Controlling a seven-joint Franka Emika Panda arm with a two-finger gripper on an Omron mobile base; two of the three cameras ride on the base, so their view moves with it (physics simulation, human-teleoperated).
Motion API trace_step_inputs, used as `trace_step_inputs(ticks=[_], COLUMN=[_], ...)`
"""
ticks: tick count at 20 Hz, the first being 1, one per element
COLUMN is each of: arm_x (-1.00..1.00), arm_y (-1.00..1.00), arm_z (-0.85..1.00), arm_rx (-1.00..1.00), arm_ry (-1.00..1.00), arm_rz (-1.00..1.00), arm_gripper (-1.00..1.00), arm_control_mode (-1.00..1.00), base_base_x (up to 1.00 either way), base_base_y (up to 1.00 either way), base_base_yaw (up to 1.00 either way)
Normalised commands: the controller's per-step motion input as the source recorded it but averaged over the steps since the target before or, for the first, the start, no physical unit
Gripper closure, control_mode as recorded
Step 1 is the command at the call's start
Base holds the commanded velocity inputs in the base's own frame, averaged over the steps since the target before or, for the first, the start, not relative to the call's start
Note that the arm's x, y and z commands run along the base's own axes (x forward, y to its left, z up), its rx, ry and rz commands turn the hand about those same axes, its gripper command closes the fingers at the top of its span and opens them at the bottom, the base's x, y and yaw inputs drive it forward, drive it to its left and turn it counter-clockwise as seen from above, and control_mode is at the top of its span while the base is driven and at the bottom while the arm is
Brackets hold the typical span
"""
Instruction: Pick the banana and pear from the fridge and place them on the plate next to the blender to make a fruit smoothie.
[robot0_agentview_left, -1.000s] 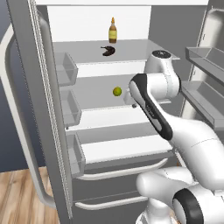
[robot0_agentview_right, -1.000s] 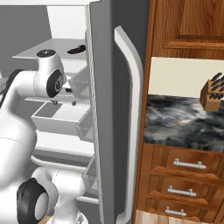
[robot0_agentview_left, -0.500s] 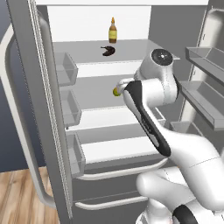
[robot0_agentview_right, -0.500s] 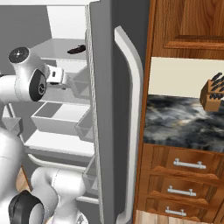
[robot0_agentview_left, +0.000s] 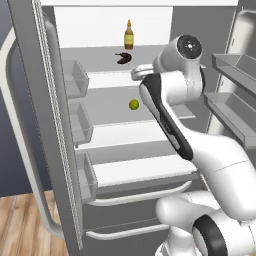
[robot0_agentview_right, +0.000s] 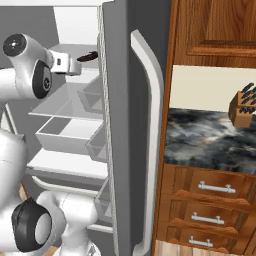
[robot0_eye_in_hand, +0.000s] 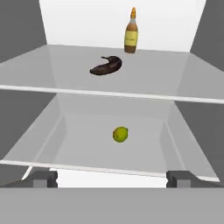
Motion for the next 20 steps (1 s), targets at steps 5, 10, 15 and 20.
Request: trace_step_inputs(ticks=[5, 10, 15, 20], arm_x=[0.8, 0.77, 0.79, 0.69], arm_y=[0.11, 0.28, 0.23, 0.14], arm_z=[0.1, 0.0, 0.0, -0.11], arm_rx=[0.05, 0.0, 0.0, 0.0], arm_ry=[0.05, 0.05, 0.12, 0.17], arm_rz=[0.0, -0.01, -0.06, -0.08], arm_gripper=[-1.0, -1.0, -1.0, -1.0], arm_control_mode=[-1.0, -1.0, -1.0, -1.0], base_base_x=[0.0, 0.0, 0.0, 0.0], base_base_y=[0.0, 0.0, 0.0, 0.0], base_base_yaw=[0.0, 0.0, 0.0, 0.0])
